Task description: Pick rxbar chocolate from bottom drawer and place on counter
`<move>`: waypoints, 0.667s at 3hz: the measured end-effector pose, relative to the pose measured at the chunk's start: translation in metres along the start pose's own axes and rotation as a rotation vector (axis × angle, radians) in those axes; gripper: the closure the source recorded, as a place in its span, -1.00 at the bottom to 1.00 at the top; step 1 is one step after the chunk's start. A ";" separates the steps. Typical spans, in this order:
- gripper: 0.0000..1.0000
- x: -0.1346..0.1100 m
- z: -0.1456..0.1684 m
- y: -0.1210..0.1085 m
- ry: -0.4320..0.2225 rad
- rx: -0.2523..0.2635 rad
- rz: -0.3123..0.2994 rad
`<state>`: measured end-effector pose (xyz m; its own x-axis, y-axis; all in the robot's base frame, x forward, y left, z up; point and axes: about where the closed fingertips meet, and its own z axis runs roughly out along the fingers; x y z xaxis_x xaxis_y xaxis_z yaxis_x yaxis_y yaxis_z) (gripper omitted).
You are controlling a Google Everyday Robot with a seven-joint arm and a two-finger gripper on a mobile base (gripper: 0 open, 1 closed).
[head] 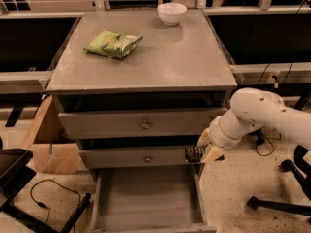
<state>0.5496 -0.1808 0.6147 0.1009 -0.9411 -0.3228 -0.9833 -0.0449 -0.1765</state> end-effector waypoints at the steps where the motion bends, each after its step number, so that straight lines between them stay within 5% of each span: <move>1: 1.00 -0.002 -0.047 -0.019 0.047 0.032 -0.002; 2: 1.00 -0.003 -0.105 -0.048 0.088 0.051 0.015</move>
Offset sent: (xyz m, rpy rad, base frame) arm 0.0670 -0.0602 0.2054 -0.1249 -0.0829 -0.0980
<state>0.5803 -0.2109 0.7220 0.0700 -0.9674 -0.2434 -0.9754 -0.0153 -0.2198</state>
